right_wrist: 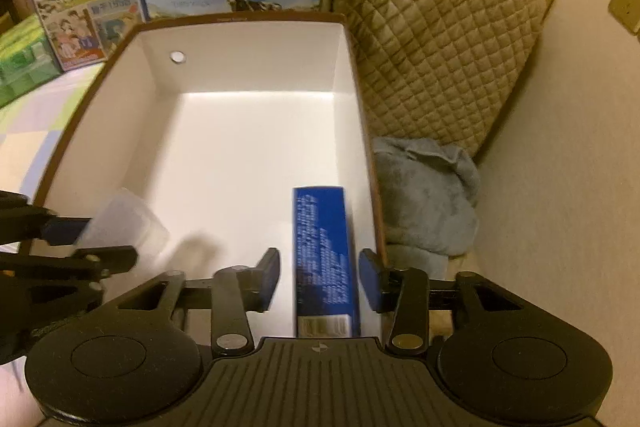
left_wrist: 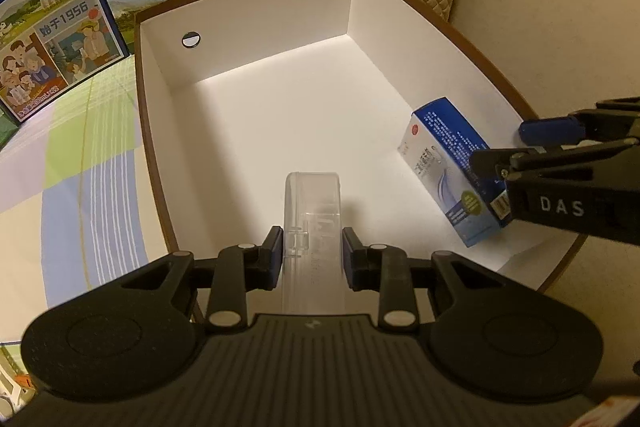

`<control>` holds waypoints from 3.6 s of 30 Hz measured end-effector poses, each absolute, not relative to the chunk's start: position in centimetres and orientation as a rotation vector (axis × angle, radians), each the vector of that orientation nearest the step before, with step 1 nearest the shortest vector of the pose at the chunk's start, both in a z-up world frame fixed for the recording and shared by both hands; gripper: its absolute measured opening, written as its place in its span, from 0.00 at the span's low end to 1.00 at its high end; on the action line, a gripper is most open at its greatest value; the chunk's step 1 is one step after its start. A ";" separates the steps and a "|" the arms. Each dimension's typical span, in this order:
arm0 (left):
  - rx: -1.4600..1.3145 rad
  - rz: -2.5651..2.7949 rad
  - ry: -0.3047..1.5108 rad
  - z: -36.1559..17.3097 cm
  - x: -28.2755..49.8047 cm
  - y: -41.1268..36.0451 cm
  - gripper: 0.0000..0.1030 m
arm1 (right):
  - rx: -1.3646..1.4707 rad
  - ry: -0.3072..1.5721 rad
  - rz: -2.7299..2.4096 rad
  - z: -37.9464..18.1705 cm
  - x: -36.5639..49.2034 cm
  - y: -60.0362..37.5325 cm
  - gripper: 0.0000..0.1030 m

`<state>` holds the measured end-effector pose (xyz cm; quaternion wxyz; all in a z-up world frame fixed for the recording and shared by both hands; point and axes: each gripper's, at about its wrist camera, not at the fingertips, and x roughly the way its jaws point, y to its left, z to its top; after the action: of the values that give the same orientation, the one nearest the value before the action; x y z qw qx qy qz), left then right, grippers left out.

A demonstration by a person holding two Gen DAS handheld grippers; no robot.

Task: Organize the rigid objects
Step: 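Open both tools to drop the clear case and blue box into the cardboard box, then move both tools back over the cluster of items on the table, then grasp the white pill bottle with the left tool while the right tool grasps the white plug cube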

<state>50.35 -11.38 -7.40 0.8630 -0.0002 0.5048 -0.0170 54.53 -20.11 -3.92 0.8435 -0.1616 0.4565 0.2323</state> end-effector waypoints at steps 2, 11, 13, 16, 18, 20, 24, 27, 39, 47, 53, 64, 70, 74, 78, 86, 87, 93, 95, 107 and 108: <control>0.000 -0.029 1.059 -7.5 50.4 -11.4 0.26 | -0.314 0.964 0.496 -3.7 54.5 -20.3 0.50; 0.002 -0.039 1.051 -7.3 50.5 -11.3 0.42 | -0.265 0.976 0.523 -3.0 54.6 -21.1 0.52; 0.004 -0.038 1.050 -7.2 50.4 -11.2 0.42 | -0.260 0.975 0.526 -3.0 54.5 -21.2 0.52; 0.002 -0.037 1.051 -7.2 50.3 -11.1 0.42 | -0.258 0.975 0.528 -2.9 54.3 -21.4 0.52; 0.002 -0.037 1.049 -7.0 50.1 -11.1 0.42 | -0.256 0.974 0.529 -2.9 54.1 -21.5 0.52; -0.001 -0.038 1.045 -6.9 49.8 -11.0 0.42 | -0.254 0.973 0.529 -2.8 53.9 -21.6 0.52; -0.007 -0.044 1.031 -6.2 49.2 -10.9 0.42 | -0.249 0.967 0.529 -2.5 53.4 -21.7 0.52; -0.014 -0.050 1.015 -5.5 48.7 -10.7 0.42 | -0.243 0.961 0.535 -2.1 52.9 -21.8 0.52; -0.071 -0.077 0.925 -1.1 44.2 -8.5 0.42 | -0.188 0.897 0.574 0.4 49.3 -22.5 0.52; -0.108 -0.031 0.888 1.0 38.6 -4.1 0.42 | -0.147 0.848 0.569 1.6 45.0 -22.3 0.52; -0.143 0.047 0.890 1.0 33.8 0.0 0.43 | -0.099 0.852 0.600 1.6 41.7 -21.4 0.52; -0.238 0.205 0.924 -0.5 25.7 6.5 0.43 | -0.072 0.835 0.673 1.8 36.6 -18.5 0.52; -0.277 0.267 0.945 -1.6 22.8 8.9 0.43 | -0.127 0.845 0.798 0.7 34.0 -14.9 0.52; -0.296 0.301 0.959 -2.4 21.2 10.1 0.43 | -0.152 0.880 0.862 -0.7 32.7 -12.4 0.52; -0.317 0.341 0.970 -3.2 19.7 11.4 0.43 | -0.164 0.923 0.898 -2.1 31.9 -10.5 0.52; -0.350 0.395 0.995 -4.5 17.7 13.7 0.43 | -0.214 1.004 0.915 -4.7 31.0 -7.5 0.52; -0.353 0.399 0.997 -4.6 17.5 14.0 0.43 | -0.214 1.009 0.915 -4.9 30.9 -7.3 0.52; -0.360 0.420 1.000 -5.2 17.0 15.3 0.43 | -0.204 1.034 0.888 -6.0 30.9 -5.8 0.52; -0.364 0.428 1.002 -5.4 17.0 15.9 0.43 | -0.196 1.040 0.873 -6.4 31.0 -5.4 0.52; -0.368 0.444 1.020 -6.7 17.8 18.5 0.43 | -0.151 1.046 0.763 -8.4 32.1 -2.9 0.52; -0.367 0.443 1.022 -6.8 18.0 18.8 0.43 | -0.143 1.050 0.753 -8.5 32.3 -2.6 0.52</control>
<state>17.97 18.78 -6.85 0.8330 -0.1733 0.4822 0.2088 32.28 -2.60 -8.50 0.7961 -0.0668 0.4888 0.3505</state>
